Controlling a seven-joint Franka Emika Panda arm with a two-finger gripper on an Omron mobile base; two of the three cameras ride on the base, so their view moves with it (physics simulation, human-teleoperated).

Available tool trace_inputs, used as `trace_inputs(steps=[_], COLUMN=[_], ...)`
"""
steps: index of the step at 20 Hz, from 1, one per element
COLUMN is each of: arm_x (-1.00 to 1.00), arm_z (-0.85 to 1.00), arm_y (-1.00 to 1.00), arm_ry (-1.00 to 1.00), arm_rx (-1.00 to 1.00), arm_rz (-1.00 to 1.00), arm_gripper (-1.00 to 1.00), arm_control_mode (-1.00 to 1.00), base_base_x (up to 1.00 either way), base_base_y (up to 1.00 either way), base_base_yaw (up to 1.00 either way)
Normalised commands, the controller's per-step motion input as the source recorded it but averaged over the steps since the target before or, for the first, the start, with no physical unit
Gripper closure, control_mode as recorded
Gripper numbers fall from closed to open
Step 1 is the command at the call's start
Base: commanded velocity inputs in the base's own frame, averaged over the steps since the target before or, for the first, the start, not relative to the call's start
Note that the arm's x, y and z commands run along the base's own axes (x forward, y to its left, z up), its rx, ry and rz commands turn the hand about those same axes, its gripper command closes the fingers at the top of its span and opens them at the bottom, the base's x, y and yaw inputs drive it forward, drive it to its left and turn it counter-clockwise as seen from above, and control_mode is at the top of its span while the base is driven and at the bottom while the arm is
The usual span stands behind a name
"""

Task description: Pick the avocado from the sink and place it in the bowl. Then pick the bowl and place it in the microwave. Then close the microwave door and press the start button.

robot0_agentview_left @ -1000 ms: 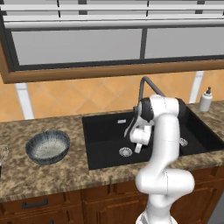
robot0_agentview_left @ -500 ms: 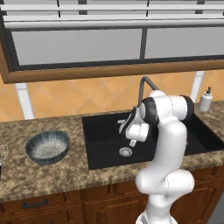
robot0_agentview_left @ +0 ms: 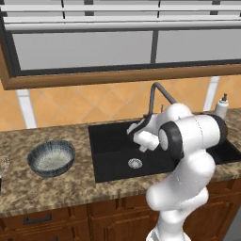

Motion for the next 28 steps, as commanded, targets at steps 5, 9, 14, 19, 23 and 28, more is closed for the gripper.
trace_inputs(steps=[5, 9, 14, 19, 23, 28], arm_x=[-0.35, -0.34, -0.27, -0.34, -0.46, -0.28], arm_z=[0.97, 1.00, 1.00, 1.00, 1.00, 1.00], arm_y=[0.25, 0.24, 0.39, 0.59, 0.53, 0.59], arm_ry=[-0.09, -0.01, -0.16, -0.14, 0.01, 0.26], arm_rx=[0.03, 0.08, 0.10, 0.08, 0.09, 0.01], arm_rz=[0.03, 0.06, 0.06, 0.03, 0.00, 0.00], arm_gripper=[1.00, 1.00, 1.00, 1.00, 1.00, 1.00], arm_control_mode=[-1.00, -1.00, -1.00, -1.00, -1.00, -1.00], base_base_x=[0.00, 0.00, 0.00, 0.00, 0.00, 0.00], base_base_y=[0.00, 0.00, 0.00, 0.00, 0.00, 0.00], base_base_yaw=[0.00, 0.00, 0.00, 0.00, 0.00, 0.00])
